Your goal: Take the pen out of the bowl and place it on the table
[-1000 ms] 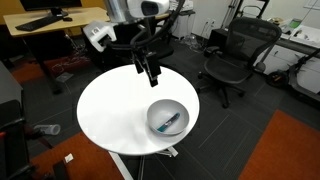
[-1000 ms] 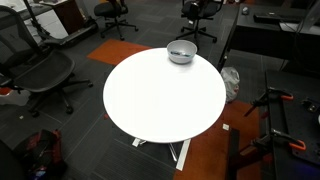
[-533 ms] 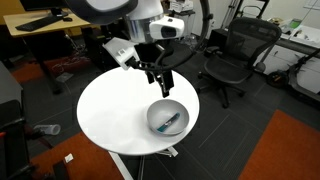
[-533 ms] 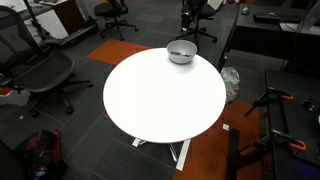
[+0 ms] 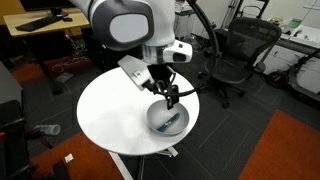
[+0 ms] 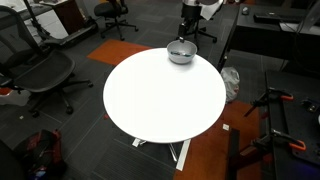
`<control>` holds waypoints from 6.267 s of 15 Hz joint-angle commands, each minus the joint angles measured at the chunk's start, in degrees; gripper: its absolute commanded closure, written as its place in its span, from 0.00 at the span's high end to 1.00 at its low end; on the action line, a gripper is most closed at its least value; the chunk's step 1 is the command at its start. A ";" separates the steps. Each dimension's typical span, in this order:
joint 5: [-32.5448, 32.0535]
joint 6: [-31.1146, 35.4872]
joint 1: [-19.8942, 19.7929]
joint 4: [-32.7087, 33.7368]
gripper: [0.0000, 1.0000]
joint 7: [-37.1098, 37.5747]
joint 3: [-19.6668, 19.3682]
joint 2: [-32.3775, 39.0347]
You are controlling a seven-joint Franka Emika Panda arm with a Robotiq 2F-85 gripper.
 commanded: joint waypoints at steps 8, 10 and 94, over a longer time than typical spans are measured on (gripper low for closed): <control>1.66 -0.81 -2.12 8.79 1.00 -1.59 1.48 10.28; 1.77 -1.03 -2.45 10.26 1.00 -1.73 1.60 11.96; -1.39 28.29 22.15 -34.50 1.00 26.60 -11.94 -14.67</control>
